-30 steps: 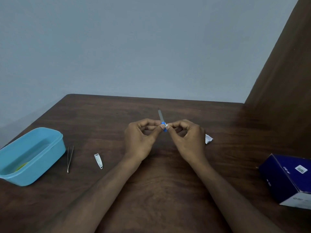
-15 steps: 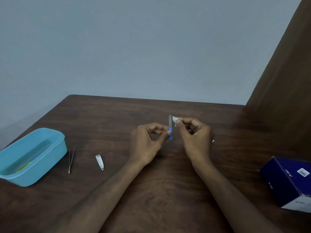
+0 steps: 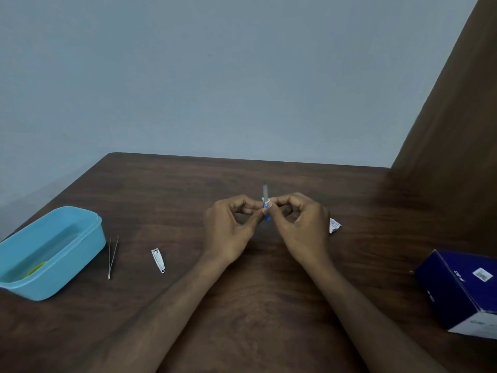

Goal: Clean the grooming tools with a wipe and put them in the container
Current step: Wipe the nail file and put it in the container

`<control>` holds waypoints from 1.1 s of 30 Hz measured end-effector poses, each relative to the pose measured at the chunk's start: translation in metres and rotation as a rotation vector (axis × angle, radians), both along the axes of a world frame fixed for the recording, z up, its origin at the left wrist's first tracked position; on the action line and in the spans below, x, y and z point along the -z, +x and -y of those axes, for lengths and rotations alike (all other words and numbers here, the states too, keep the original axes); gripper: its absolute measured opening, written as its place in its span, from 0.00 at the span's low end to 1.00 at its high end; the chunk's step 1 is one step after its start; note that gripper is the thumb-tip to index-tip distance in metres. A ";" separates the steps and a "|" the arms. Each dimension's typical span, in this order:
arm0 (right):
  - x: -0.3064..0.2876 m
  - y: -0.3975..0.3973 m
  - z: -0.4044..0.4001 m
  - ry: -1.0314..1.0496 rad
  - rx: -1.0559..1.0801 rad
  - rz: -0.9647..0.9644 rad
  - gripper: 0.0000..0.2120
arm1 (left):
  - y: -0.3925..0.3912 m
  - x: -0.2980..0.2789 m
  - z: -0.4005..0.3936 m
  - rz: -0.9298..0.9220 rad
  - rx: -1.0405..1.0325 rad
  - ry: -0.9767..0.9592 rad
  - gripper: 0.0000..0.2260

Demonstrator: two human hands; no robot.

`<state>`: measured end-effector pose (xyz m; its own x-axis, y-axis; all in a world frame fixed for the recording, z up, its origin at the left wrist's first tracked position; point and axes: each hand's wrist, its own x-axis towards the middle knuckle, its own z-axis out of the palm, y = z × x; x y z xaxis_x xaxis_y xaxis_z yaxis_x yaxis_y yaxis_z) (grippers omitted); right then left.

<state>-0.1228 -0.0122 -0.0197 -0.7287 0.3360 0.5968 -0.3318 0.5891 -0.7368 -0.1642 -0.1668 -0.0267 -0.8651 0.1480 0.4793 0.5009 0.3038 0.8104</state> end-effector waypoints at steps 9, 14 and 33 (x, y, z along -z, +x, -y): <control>0.005 -0.003 -0.002 0.056 -0.005 0.033 0.04 | -0.003 -0.001 -0.001 0.179 0.056 0.264 0.03; 0.011 -0.004 -0.003 0.148 0.001 0.108 0.04 | -0.003 -0.003 -0.002 0.227 0.028 0.362 0.03; 0.010 -0.006 0.000 -0.080 -0.028 0.095 0.05 | -0.003 -0.002 0.000 0.146 0.010 0.246 0.02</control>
<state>-0.1283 -0.0119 -0.0300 -0.7904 0.3583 0.4968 -0.2741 0.5185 -0.8099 -0.1676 -0.1663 -0.0246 -0.9266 0.0513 0.3724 0.3756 0.0851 0.9229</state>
